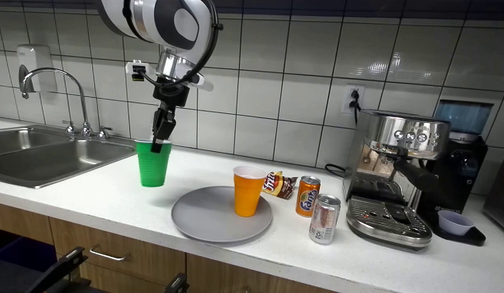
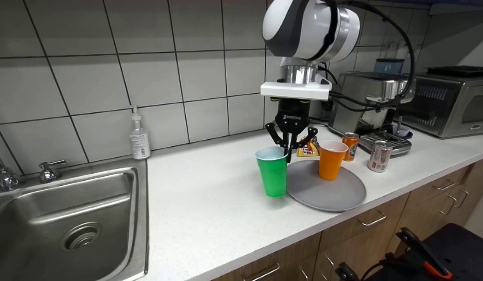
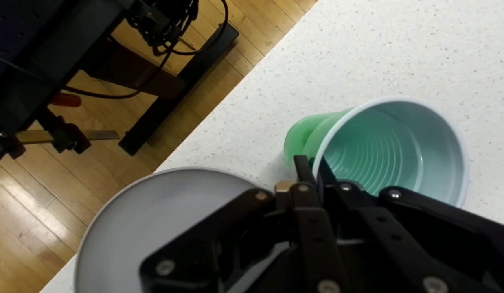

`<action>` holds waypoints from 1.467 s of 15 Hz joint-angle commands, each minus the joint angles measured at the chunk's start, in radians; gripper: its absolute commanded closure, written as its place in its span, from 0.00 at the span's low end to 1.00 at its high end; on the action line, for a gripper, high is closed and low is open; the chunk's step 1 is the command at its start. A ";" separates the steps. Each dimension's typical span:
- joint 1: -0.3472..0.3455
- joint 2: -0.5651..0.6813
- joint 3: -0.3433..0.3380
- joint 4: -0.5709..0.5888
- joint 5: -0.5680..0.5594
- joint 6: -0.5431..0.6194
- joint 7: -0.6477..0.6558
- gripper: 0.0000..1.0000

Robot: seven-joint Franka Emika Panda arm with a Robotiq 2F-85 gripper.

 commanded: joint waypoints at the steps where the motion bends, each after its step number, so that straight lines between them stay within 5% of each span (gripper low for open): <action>1: -0.043 -0.064 -0.026 -0.056 0.007 -0.028 -0.047 0.99; 22: -0.147 0.034 -0.127 -0.104 -0.085 0.213 -0.132 0.99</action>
